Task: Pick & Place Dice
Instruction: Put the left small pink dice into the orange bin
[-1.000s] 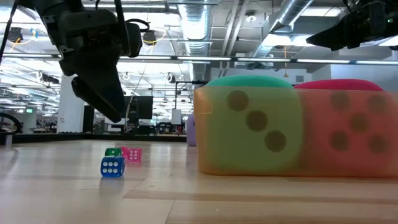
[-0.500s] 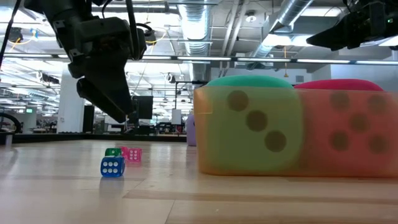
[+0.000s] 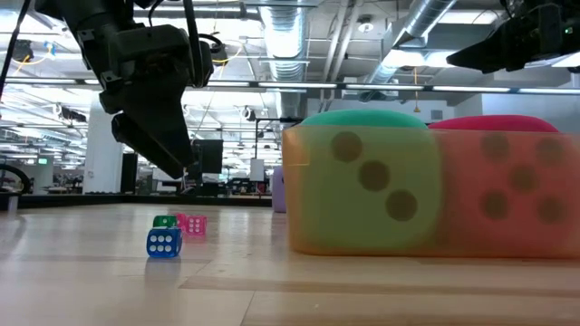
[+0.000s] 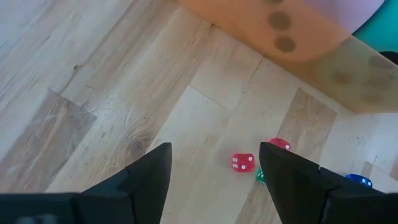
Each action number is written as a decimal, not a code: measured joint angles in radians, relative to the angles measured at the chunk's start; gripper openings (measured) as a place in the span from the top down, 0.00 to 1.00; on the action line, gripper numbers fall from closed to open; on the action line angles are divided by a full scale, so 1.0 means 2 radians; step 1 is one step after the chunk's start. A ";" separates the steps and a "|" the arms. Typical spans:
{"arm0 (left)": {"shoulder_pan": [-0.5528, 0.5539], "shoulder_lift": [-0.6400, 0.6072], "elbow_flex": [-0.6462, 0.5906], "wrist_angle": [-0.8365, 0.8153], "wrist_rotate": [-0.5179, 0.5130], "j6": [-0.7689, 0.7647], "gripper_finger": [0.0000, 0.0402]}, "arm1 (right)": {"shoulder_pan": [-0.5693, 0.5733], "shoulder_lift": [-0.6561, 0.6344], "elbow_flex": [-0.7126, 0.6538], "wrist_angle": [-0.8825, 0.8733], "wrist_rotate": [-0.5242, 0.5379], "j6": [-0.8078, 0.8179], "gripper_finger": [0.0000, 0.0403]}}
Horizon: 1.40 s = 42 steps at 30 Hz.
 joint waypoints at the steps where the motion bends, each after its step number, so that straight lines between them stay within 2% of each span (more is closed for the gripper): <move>1: 0.000 0.000 0.000 0.000 0.000 0.000 0.42 | 0.000 0.000 0.000 0.000 0.000 0.000 1.00; 35: 0.000 0.001 0.000 0.026 0.000 0.001 0.41 | 0.000 0.000 0.000 0.000 0.000 0.000 1.00; 42: -0.011 0.032 0.000 0.029 0.000 0.015 0.41 | 0.000 0.000 0.000 0.000 0.000 0.000 1.00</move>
